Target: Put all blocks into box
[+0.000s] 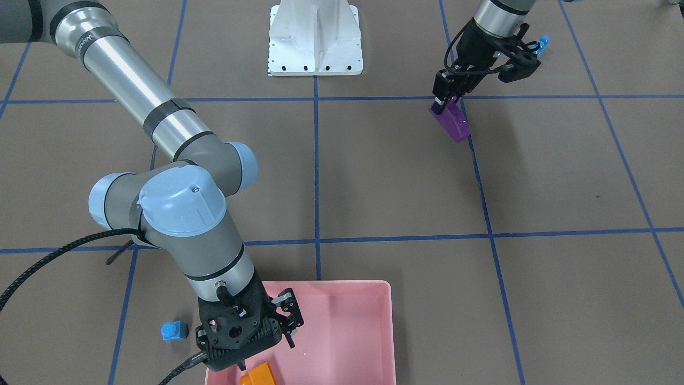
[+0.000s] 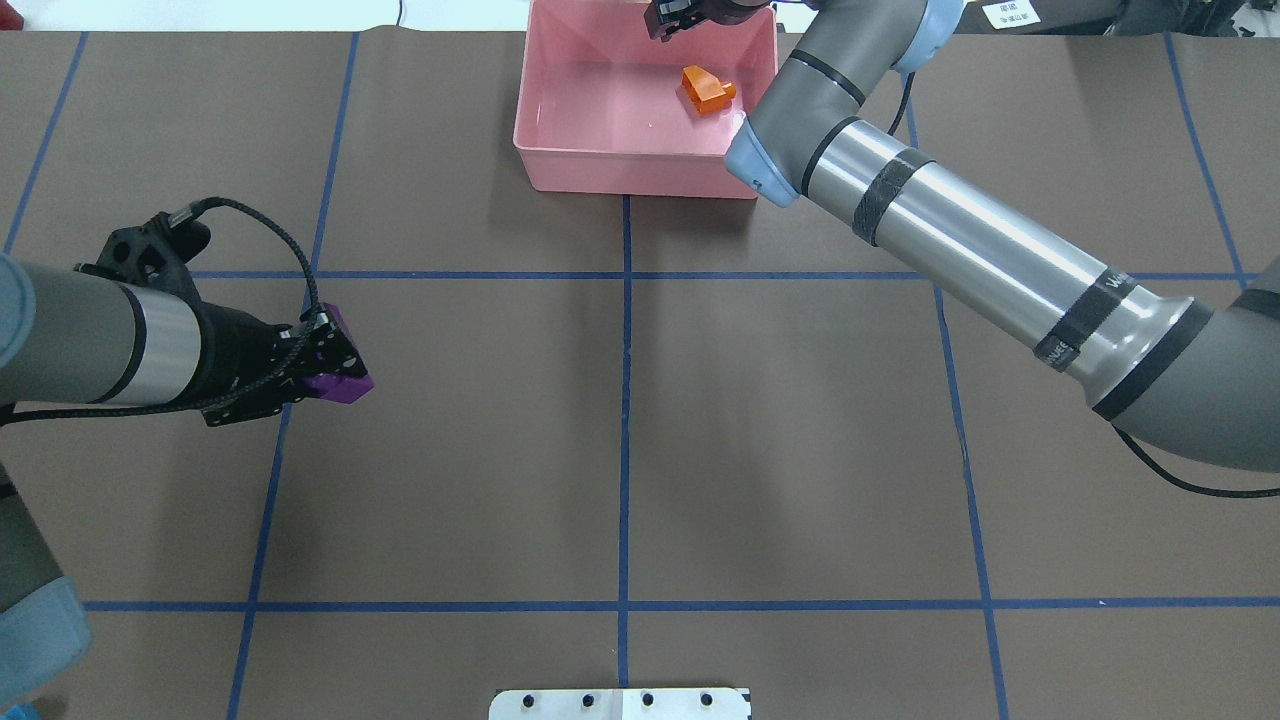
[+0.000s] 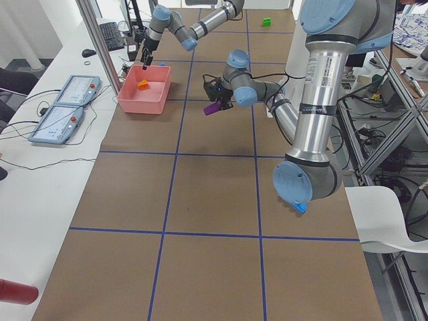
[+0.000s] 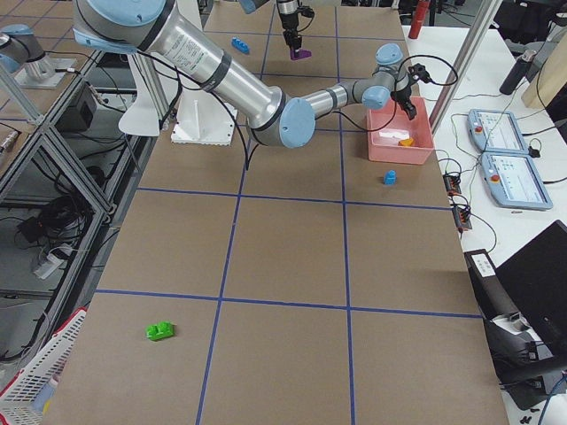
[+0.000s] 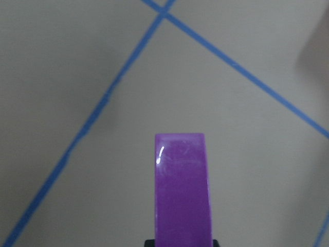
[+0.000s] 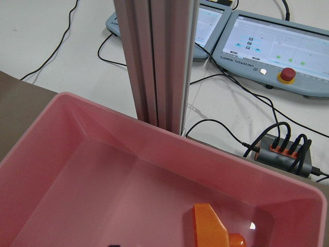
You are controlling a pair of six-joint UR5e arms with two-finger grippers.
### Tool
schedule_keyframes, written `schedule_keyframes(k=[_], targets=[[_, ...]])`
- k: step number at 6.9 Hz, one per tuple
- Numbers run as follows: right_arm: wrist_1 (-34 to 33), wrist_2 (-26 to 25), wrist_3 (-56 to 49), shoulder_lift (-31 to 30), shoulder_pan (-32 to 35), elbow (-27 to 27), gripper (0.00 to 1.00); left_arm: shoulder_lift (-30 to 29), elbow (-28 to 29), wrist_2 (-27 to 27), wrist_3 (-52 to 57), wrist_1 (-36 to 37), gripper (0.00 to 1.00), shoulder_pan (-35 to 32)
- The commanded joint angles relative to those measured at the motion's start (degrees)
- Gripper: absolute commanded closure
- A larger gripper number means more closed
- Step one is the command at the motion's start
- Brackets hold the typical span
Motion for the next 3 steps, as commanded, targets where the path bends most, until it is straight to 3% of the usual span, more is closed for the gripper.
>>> schedule_keyframes(k=[1, 3], targets=[[0.27, 5.98, -0.19, -0.68, 2.93, 0.7, 0.01, -8.24, 1.76, 0.71, -0.5, -0.05, 1.0, -0.85], [0.18, 14.0, -4.64, -8.56, 8.55, 7.27, 0.01, -15.62, 9.04, 3.96, -2.07, -0.58, 1.0, -1.29]])
